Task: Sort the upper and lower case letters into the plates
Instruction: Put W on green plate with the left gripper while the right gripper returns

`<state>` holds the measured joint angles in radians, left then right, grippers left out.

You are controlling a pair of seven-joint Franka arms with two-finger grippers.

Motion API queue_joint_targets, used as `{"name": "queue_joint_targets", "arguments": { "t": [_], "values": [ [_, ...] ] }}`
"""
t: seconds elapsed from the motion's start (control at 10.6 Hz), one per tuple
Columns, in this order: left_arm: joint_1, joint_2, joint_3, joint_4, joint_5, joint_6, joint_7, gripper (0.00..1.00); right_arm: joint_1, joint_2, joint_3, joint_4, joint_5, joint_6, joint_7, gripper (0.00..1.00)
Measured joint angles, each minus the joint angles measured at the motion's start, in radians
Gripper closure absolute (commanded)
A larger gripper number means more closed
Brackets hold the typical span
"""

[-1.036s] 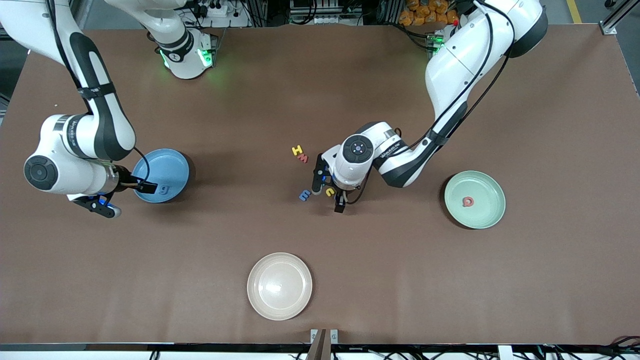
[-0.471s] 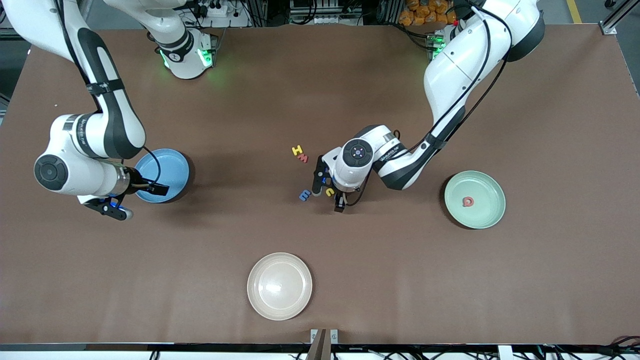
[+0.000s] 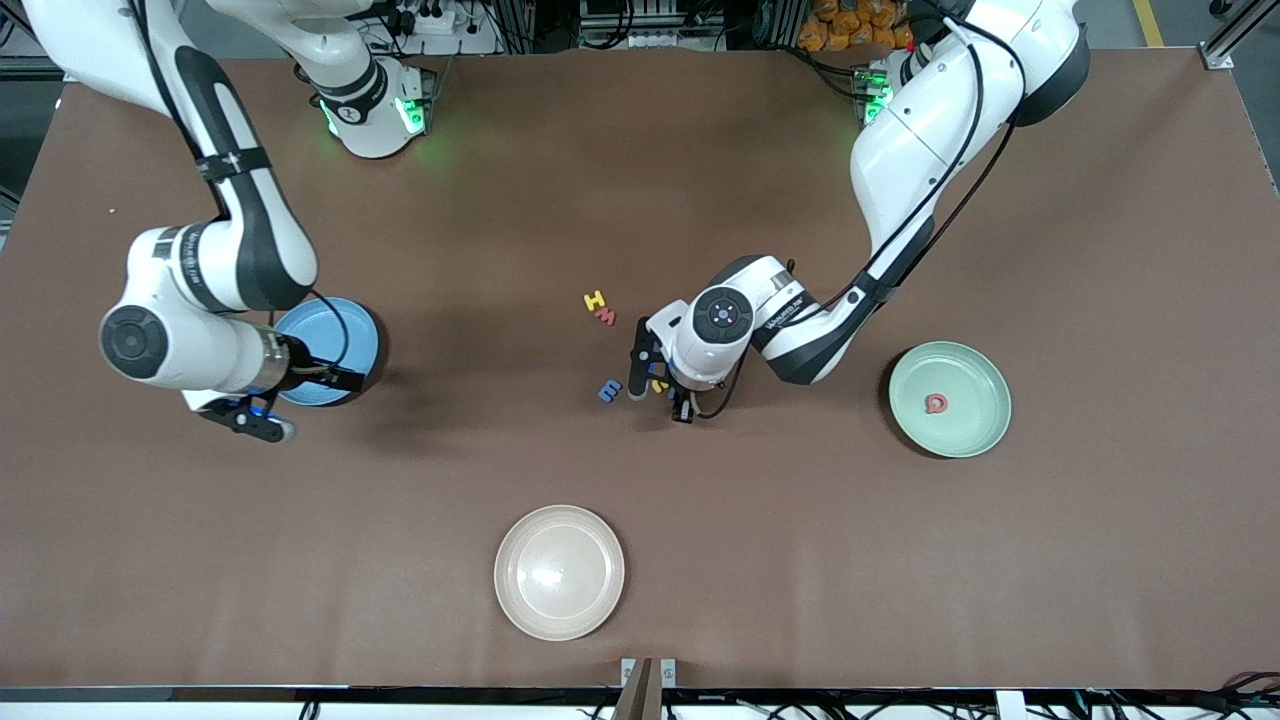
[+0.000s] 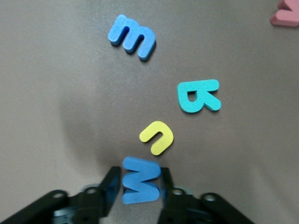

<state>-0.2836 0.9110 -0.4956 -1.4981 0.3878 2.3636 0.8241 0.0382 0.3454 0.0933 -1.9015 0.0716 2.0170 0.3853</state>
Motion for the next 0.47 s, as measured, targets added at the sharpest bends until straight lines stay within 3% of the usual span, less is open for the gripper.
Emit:
{"name": "queue_joint_targets", "arguments": {
  "t": [0.19,0.47],
  "values": [
    [0.0,0.0,0.001,0.0,-0.003,0.0,0.0,1.0,0.013,0.0,0.08,0.0,0.001,0.011,0.007,0.0],
    [0.003,0.0,0.006,0.005,-0.04,-0.001,0.0,1.0,0.052,0.004,0.146,-0.002,0.002,0.014,0.057,0.0]
  ]
}}
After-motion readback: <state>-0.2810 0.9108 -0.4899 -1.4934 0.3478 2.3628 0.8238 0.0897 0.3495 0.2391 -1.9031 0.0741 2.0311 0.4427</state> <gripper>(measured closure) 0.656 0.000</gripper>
